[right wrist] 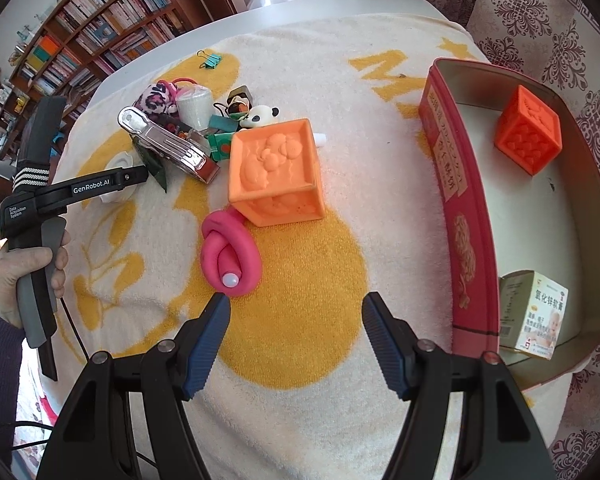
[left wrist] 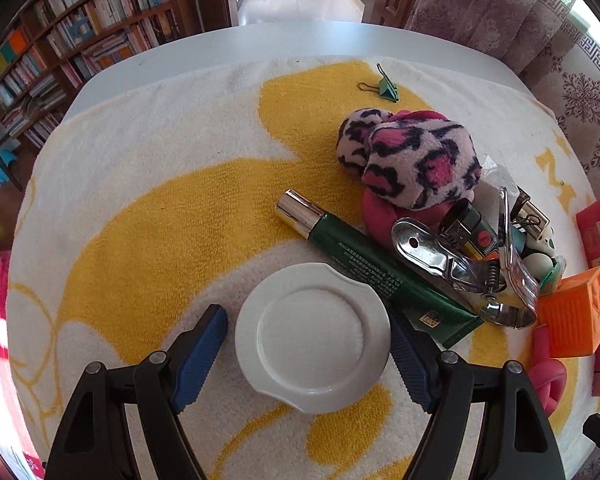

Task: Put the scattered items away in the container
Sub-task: 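Grasp the white small dish with the left gripper, then grasp the light orange cube with the right gripper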

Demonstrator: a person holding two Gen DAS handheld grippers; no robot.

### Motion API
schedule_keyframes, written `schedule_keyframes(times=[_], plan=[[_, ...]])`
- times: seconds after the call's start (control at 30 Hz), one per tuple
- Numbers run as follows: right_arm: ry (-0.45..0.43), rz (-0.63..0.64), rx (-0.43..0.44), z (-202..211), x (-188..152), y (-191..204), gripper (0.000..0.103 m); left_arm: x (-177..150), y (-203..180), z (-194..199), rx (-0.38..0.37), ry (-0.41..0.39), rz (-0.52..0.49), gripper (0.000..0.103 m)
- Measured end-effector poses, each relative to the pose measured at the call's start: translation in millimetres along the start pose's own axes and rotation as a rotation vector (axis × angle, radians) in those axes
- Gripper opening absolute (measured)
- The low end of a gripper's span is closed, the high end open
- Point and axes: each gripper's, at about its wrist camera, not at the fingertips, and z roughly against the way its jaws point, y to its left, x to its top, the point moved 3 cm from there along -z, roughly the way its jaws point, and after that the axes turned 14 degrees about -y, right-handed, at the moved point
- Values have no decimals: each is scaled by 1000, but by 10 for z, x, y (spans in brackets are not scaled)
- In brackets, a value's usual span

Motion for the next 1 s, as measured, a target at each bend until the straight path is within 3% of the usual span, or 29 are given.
schedule_keyframes(times=[0.07,0.13,0.47,0.9,0.93,0.97,1.0], plan=[[0,3,-3,-19,29,17,72,-11,10,11,5,-13,1,78],[-4,6,-7,-31,62,31,72,-13,39,48,10,-27,17,68],[-54,21,-13,-129,384,108,72,-117,146,353,-49,-25,157,68],[-35,58,-79,-663,609,164,72,-244,-160,689,-61,-28,166,68],[-28,47,-69,-675,597,152,70,-246,-172,721,-60,-32,167,68],[-23,37,-57,-671,580,145,59,-241,-187,742,-58,-36,167,68],[-20,33,-46,-662,565,145,58,-234,-206,761,-56,-40,166,68]])
